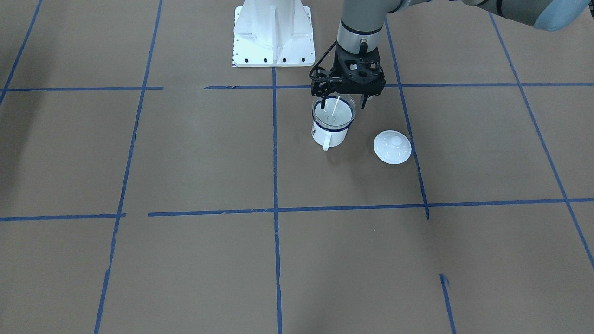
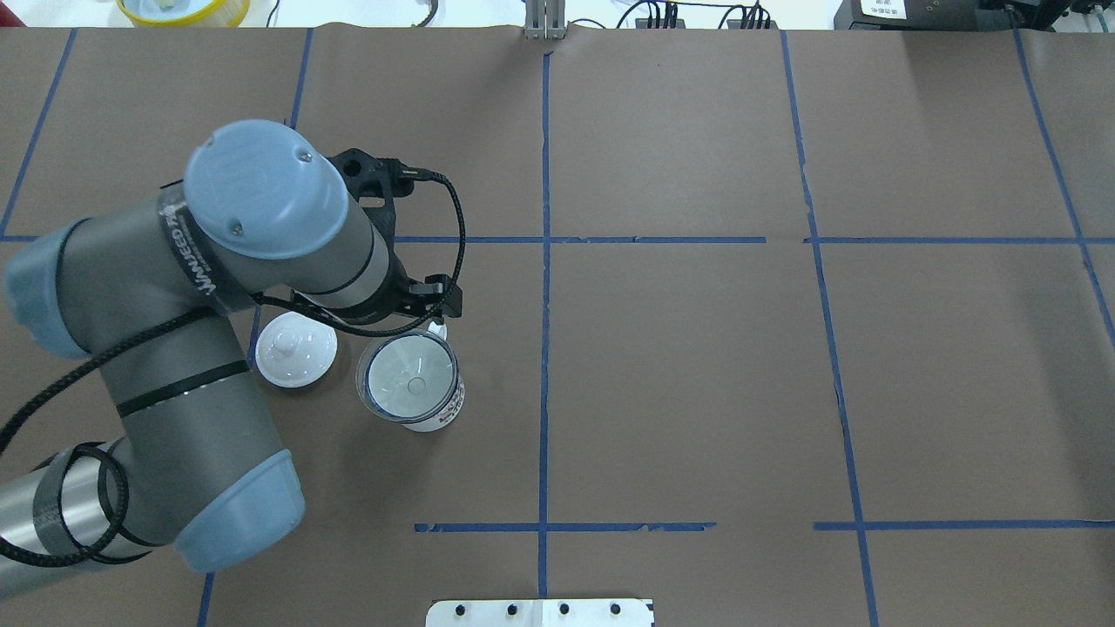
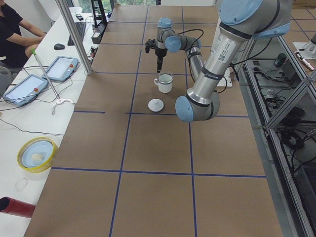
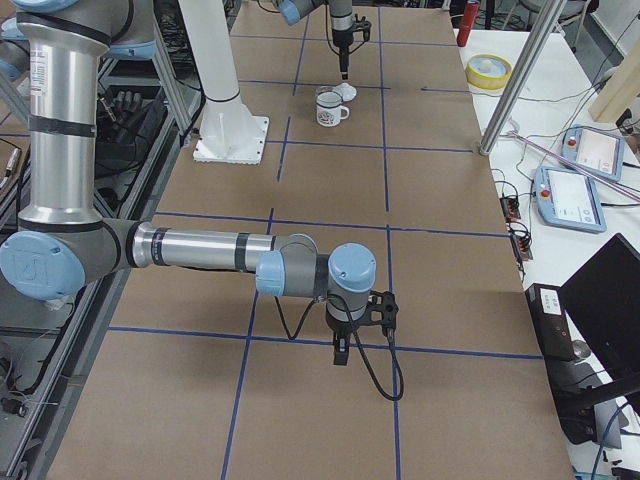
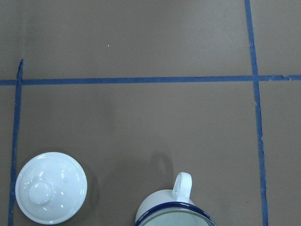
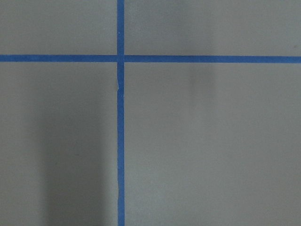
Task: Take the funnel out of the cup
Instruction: 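Move the left gripper over the glass funnel in the white mug, then lower the left gripper and close it on the funnel stem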
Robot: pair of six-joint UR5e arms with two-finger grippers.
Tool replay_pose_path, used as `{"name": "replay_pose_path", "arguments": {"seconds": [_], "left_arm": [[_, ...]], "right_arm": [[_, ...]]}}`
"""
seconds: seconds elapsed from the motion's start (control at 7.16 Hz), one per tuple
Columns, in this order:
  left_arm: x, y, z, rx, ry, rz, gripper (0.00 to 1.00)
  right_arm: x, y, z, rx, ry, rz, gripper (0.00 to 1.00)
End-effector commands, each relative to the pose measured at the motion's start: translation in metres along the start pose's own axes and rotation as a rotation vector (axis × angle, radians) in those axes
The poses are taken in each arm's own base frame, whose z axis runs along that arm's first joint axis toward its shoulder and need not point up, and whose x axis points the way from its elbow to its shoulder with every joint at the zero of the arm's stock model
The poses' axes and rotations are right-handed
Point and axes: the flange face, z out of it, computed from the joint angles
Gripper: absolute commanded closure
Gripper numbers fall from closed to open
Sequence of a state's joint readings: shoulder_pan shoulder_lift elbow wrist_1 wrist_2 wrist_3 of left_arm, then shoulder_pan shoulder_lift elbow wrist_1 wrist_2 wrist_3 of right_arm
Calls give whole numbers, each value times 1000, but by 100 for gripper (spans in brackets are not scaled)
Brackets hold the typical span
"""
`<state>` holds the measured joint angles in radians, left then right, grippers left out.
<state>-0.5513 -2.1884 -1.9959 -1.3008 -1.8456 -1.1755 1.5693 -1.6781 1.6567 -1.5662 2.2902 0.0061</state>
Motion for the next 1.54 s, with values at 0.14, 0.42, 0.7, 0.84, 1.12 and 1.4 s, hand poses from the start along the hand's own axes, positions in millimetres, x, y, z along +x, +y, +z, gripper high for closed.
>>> {"name": "replay_pose_path", "arguments": {"seconds": [0.14, 0.42, 0.7, 0.84, 1.12, 1.4], "left_arm": [[46, 25, 41, -64, -33, -2, 4], [46, 26, 50, -73, -45, -3, 27], [43, 25, 60, -76, -50, 0, 44], [44, 25, 60, -75, -46, 4, 55], [44, 26, 58, -74, -42, 6, 77], [44, 26, 52, -71, -33, 13, 100]], "right_arm": [[0, 0, 0, 0, 0, 0, 0], [0, 0, 0, 0, 0, 0, 0], [0, 0, 0, 0, 0, 0, 0], [0, 0, 0, 0, 0, 0, 0], [0, 0, 0, 0, 0, 0, 0], [0, 0, 0, 0, 0, 0, 0]]}}
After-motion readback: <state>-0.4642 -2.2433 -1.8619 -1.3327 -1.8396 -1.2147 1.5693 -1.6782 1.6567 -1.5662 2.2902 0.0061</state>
